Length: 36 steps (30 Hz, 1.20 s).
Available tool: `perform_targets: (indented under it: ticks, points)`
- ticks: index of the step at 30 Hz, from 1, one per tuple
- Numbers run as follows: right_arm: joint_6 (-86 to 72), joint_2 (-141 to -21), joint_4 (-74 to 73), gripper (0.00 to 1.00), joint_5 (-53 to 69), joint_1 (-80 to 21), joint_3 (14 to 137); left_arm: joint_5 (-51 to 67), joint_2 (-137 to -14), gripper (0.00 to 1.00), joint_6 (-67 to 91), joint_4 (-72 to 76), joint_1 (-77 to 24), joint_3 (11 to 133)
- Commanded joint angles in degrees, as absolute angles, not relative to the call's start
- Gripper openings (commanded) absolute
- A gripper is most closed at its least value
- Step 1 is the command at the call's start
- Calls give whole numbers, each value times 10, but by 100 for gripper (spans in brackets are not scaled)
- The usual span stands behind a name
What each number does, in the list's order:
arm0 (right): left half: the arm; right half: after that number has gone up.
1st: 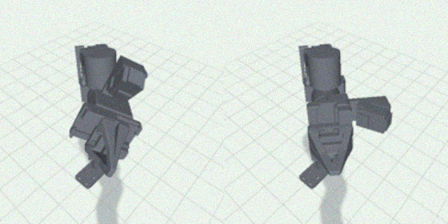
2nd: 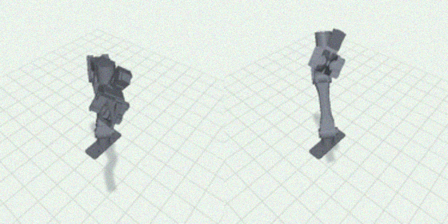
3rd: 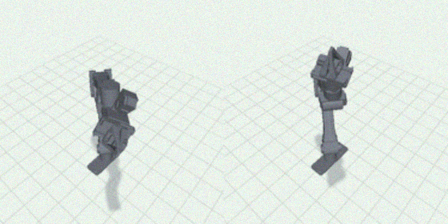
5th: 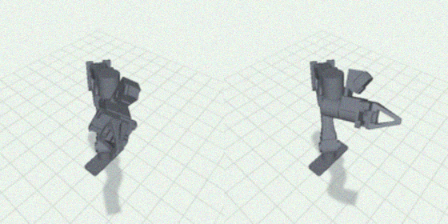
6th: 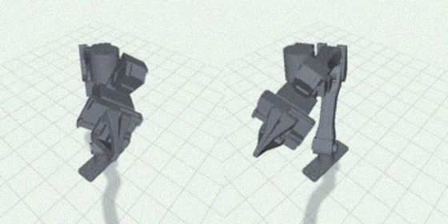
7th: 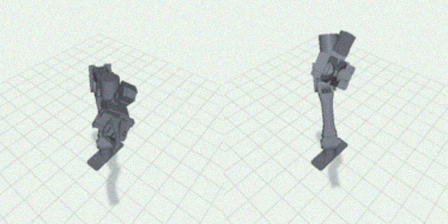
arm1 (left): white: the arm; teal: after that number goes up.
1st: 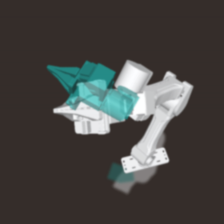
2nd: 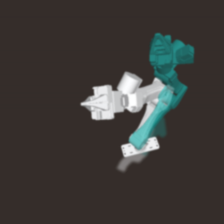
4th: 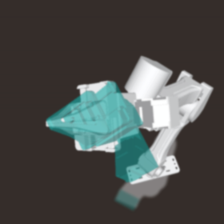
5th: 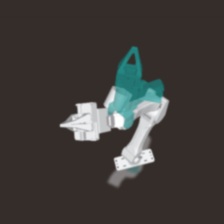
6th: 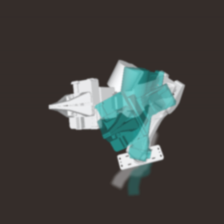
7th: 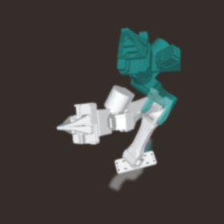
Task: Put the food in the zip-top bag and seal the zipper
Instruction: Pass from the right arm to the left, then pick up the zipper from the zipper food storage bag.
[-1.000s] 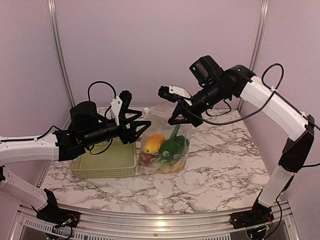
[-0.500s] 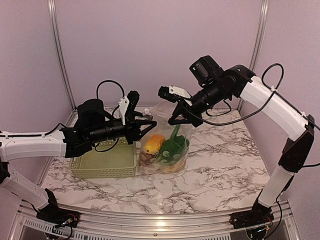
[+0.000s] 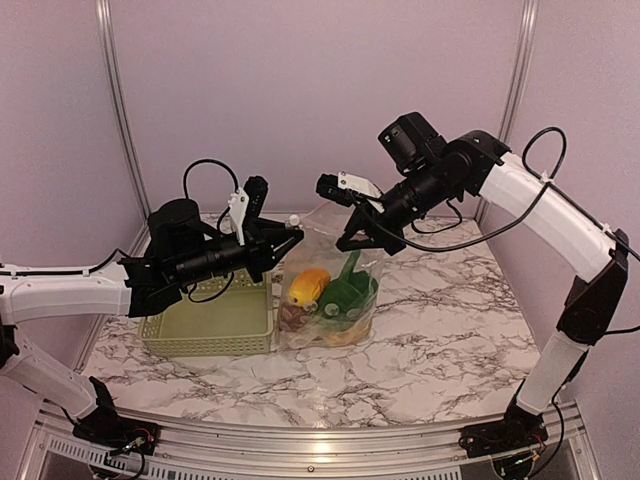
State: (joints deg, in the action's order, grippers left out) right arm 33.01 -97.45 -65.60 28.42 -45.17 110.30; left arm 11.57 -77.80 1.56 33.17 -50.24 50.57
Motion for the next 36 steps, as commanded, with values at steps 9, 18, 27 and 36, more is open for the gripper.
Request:
perform_targets:
  ticks: [9, 18, 27, 36]
  points:
    - [331, -971, -660, 1, 267, -457, 1103, 128, -775, 0, 10, 353, -498, 504]
    - [346, -969, -659, 22, 288, -457, 1158, 140, -767, 0, -46, 297, -498, 517]
    - [350, -1004, -666, 24, 347, -466, 1228, 173, -750, 0, -116, 200, -510, 547]
    - [356, -1039, -663, 39, 309, -526, 1241, 165, -742, 0, -135, 170, -538, 555]
